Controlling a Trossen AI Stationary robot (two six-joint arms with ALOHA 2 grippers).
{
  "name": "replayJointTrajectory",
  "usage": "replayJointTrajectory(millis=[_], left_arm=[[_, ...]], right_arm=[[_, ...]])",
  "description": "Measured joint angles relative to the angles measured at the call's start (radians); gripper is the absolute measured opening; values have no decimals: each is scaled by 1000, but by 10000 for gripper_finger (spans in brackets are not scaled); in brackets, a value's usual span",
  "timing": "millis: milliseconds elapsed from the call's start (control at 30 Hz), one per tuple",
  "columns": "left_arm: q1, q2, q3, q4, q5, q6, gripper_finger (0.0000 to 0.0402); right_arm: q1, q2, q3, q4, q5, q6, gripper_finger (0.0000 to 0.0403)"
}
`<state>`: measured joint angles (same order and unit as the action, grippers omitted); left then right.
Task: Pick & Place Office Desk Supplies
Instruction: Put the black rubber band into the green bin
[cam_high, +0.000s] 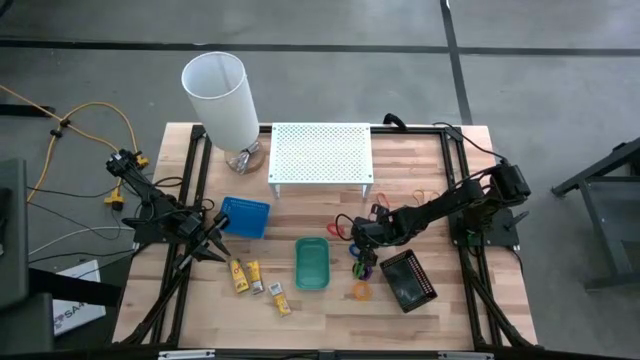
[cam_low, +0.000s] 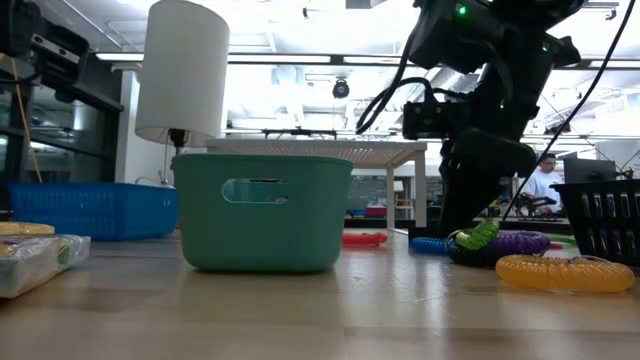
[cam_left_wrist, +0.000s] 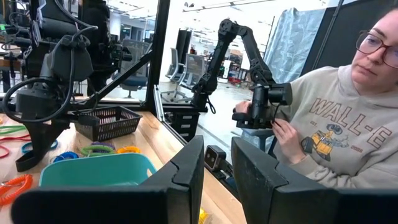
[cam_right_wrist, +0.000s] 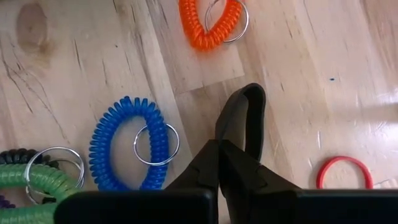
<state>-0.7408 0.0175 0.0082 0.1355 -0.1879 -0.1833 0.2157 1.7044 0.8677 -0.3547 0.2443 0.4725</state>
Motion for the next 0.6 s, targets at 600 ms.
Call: replayJointTrajectory(millis=[600], left_arm=[[0, 0, 0, 0, 0, 0, 79]], right_arm=[[5, -211, 81, 19, 71, -190, 3]])
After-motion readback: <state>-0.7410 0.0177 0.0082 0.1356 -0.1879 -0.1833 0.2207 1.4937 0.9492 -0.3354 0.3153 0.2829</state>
